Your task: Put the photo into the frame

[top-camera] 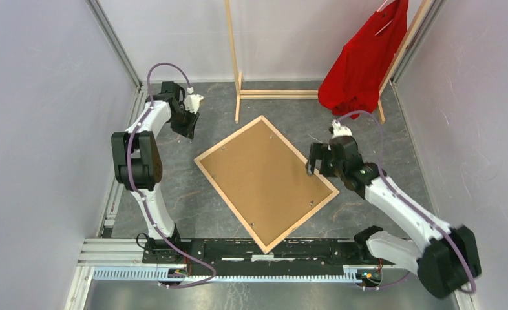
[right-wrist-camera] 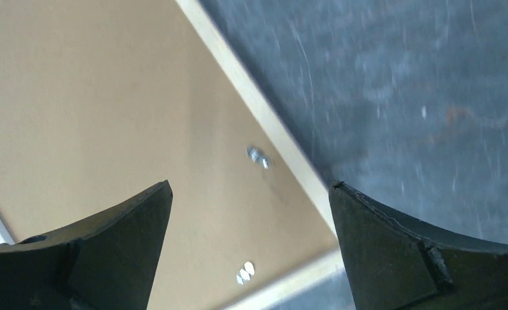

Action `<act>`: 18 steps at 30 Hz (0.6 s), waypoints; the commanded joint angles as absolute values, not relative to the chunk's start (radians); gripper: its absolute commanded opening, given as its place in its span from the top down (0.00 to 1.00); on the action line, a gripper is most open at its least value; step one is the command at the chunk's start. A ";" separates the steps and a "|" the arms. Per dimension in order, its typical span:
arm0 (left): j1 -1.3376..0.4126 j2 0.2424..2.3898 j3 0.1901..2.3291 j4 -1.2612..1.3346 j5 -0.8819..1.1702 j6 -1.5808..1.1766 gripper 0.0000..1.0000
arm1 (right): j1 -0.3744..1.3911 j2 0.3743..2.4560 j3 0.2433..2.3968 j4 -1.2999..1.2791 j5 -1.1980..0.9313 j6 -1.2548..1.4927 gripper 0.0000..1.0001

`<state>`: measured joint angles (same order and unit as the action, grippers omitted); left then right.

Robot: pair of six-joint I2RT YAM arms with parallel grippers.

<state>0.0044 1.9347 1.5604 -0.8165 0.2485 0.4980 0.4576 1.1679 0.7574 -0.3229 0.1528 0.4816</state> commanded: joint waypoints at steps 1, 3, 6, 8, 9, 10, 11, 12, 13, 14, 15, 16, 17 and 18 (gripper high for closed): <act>-0.006 1.978 1.552 -0.736 0.230 0.440 0.70 | 0.457 0.946 0.629 -0.484 0.076 0.554 0.02; -0.006 1.989 1.530 -0.733 0.269 0.432 0.73 | 0.458 0.854 0.571 -0.568 0.032 0.581 0.02; -0.006 1.990 1.497 -0.710 0.313 0.423 0.74 | 0.458 0.713 0.509 -0.681 0.003 0.626 0.02; -0.008 1.991 1.484 -0.703 0.336 0.422 0.74 | 0.458 0.645 0.479 -0.715 -0.053 0.662 0.02; -0.008 1.993 1.479 -0.703 0.349 0.423 0.74 | 0.456 0.623 0.464 -0.723 -0.081 0.675 0.02; -0.008 1.993 1.472 -0.703 0.361 0.423 0.74 | 0.457 0.606 0.448 -0.721 -0.111 0.693 0.02; -0.008 1.991 1.466 -0.703 0.374 0.425 0.74 | 0.458 0.597 0.436 -0.716 -0.128 0.706 0.02; -0.009 1.986 1.454 -0.703 0.389 0.431 0.74 | 0.458 0.589 0.418 -0.699 -0.147 0.718 0.02; -0.011 1.980 1.441 -0.703 0.397 0.437 0.74 | 0.458 0.587 0.401 -0.674 -0.161 0.727 0.02; -0.015 1.974 1.427 -0.703 0.402 0.445 0.74 | 0.458 0.597 0.387 -0.656 -0.168 0.728 0.02; -0.017 1.966 1.411 -0.703 0.406 0.453 0.74 | 0.458 0.614 0.376 -0.635 -0.179 0.731 0.02; -0.019 1.958 1.397 -0.705 0.411 0.462 0.74 | 0.458 0.630 0.365 -0.611 -0.192 0.730 0.02; -0.022 1.952 1.379 -0.707 0.414 0.472 0.74 | 0.457 0.650 0.352 -0.579 -0.204 0.734 0.02; -0.024 1.945 1.363 -0.710 0.416 0.484 0.74 | 0.457 0.668 0.346 -0.555 -0.207 0.734 0.02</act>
<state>-0.0116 1.9995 1.4132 -0.7208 0.3580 0.4610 0.4572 0.6266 0.3695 -0.6552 -0.1436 0.6998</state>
